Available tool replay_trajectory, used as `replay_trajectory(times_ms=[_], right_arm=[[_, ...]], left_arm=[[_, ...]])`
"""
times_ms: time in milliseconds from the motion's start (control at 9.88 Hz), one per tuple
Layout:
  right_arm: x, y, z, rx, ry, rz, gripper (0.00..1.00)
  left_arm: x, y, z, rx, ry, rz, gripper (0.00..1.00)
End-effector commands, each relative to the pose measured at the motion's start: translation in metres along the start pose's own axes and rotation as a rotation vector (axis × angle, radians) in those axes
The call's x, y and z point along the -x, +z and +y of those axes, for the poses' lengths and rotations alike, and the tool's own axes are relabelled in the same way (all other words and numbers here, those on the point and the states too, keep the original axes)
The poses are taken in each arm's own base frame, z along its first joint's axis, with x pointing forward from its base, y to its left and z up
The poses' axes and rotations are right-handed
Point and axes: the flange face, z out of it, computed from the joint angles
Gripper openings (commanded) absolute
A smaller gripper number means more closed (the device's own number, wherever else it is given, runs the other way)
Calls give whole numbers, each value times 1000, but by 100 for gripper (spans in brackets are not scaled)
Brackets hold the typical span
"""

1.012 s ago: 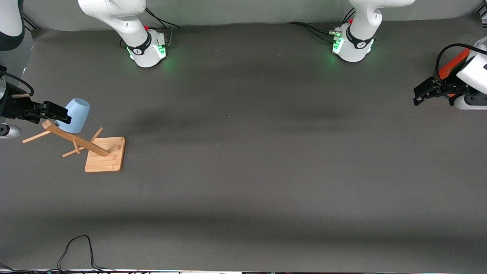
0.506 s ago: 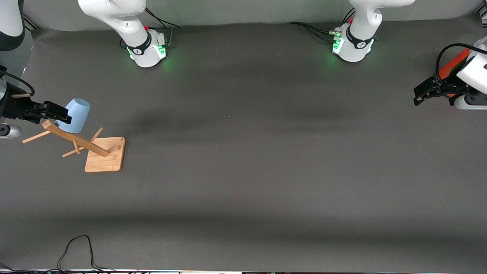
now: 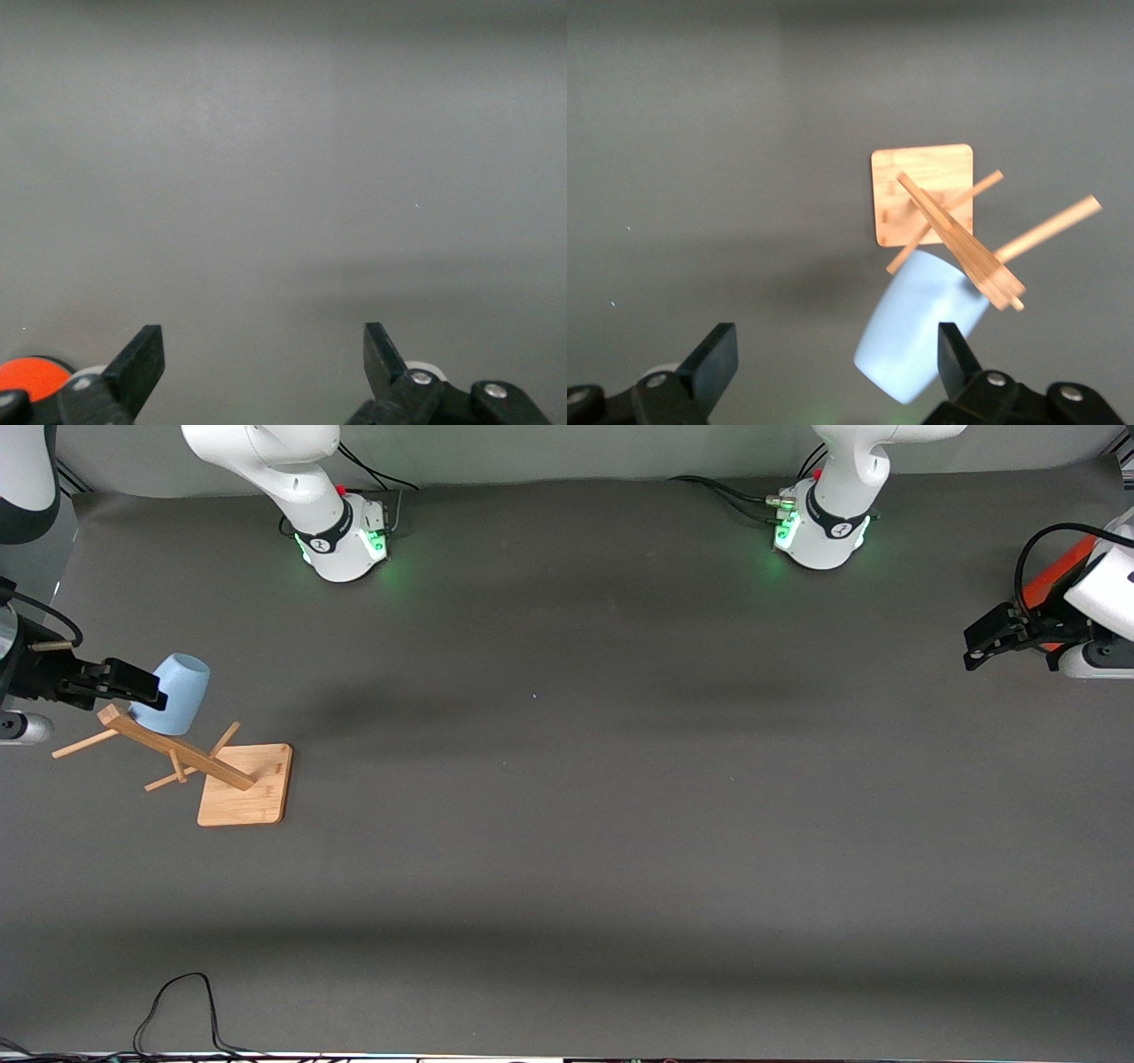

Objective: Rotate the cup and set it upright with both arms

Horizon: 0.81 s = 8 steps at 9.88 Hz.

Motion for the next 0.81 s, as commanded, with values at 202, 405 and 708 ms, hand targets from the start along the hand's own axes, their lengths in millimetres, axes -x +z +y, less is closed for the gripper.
replay_trajectory(times_ms=[202, 405, 708], right_arm=[[53, -3, 50, -12, 32, 37, 100], [53, -1, 55, -21, 95, 30, 100], [52, 2, 53, -28, 494, 10, 100]], left_arm=[[-1, -9, 4, -2, 14, 6, 100], [-1, -9, 3, -2, 13, 6, 100], [-1, -9, 4, 1, 12, 6, 100]])
